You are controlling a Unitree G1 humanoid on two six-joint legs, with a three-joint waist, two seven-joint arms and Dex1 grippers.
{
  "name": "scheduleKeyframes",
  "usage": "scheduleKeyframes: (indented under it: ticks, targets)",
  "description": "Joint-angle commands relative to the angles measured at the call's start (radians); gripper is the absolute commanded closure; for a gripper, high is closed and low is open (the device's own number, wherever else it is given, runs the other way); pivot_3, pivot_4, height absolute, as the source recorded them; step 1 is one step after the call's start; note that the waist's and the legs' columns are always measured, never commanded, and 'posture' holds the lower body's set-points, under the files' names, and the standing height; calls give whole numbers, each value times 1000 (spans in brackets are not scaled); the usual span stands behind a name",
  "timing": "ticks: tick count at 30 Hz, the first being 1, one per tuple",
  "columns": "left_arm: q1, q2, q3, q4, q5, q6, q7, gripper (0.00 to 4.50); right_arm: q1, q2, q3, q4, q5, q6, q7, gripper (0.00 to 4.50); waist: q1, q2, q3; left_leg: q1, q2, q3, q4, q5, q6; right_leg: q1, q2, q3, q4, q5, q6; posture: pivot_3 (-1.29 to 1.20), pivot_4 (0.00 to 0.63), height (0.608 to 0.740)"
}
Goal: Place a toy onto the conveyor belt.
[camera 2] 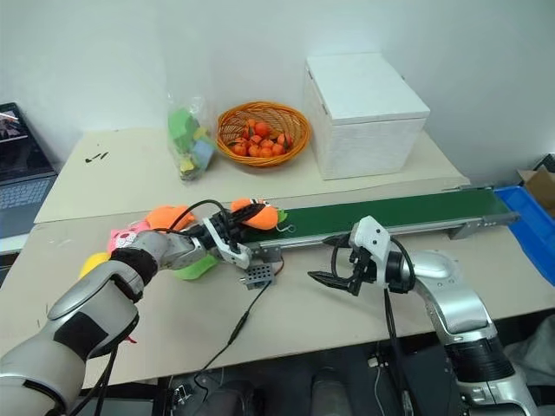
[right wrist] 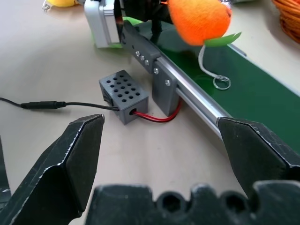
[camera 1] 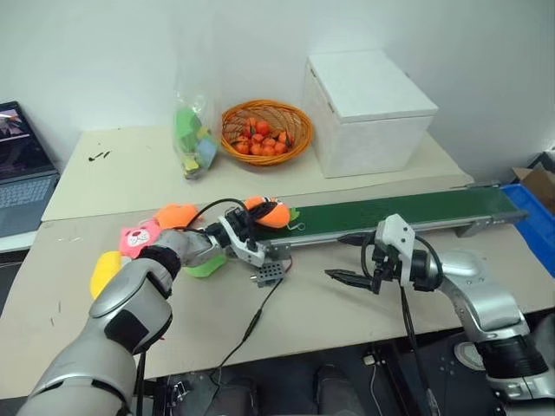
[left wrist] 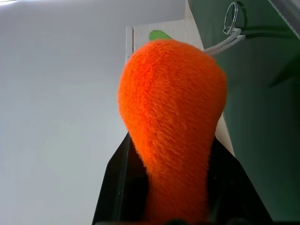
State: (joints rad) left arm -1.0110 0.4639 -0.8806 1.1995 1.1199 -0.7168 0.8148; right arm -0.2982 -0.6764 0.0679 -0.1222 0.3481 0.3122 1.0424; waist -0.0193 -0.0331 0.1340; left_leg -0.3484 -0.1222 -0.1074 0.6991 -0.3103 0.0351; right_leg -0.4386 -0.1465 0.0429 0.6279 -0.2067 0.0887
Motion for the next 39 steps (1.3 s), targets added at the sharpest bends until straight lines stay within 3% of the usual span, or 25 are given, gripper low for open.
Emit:
scheduleKeyframes:
  ticks: [1, 2, 6, 9, 10, 25, 34, 39]
  targets:
    - [56, 49, -36, 61, 25, 1, -39, 2830, -35, -1, -16, 26, 10, -36, 32, 0, -2, 0, 0, 0, 0, 0, 0, 0, 0, 0, 0, 0, 0, 0, 0, 0, 150, 740]
    - [59, 52, -37, 61, 26, -2, -38, 2664, -42, 0, -16, 38, 8, -40, 37, 0, -5, 0, 0, 0, 0, 0, 0, 0, 0, 0, 0, 0, 0, 0, 0, 0, 150, 740]
    - [73, 73, -27, 53, 1, -59, -54, 1101, -88, -2, -13, 97, -5, -63, 65, 0, -8, 0, 0, 0, 0, 1, -1, 0, 0, -1, 0, 0, 0, 0, 0, 0, 150, 740]
    - [76, 76, -25, 53, -7, -53, -69, 185, -107, -2, -11, 114, -9, -70, 81, 0, -4, 2, -2, 1, 0, 1, -1, 0, 0, 0, 0, 0, 0, 0, 0, 0, 150, 740]
    - [76, 78, -23, 53, -8, -48, -72, 70, -113, -1, -10, 119, -10, -71, 84, 0, -3, 2, -2, 2, 0, 1, -1, 0, 0, 1, 0, 0, 0, 0, 0, 0, 150, 740]
    - [88, 176, 3, 29, -40, -70, -81, 70, -169, 35, 12, 191, -31, -96, 111, 0, -14, 3, -3, 4, 0, 2, -2, 0, 0, 0, 0, 0, 1, 0, 0, 0, 150, 740]
    - [82, 267, 84, 69, -106, -8, -139, 70, -156, 37, 2, 158, -12, -81, 110, 0, -22, 3, -2, 3, 0, 2, -2, 0, 0, -2, 0, 0, 2, 0, 0, 0, 150, 740]
    - [87, 271, 93, 61, -113, -11, -155, 70, -157, 37, -2, 160, -8, -82, 109, 0, 4, 3, -2, -8, -2, 1, 0, 0, 1, -12, -1, -2, 4, 1, 0, 0, 150, 740]
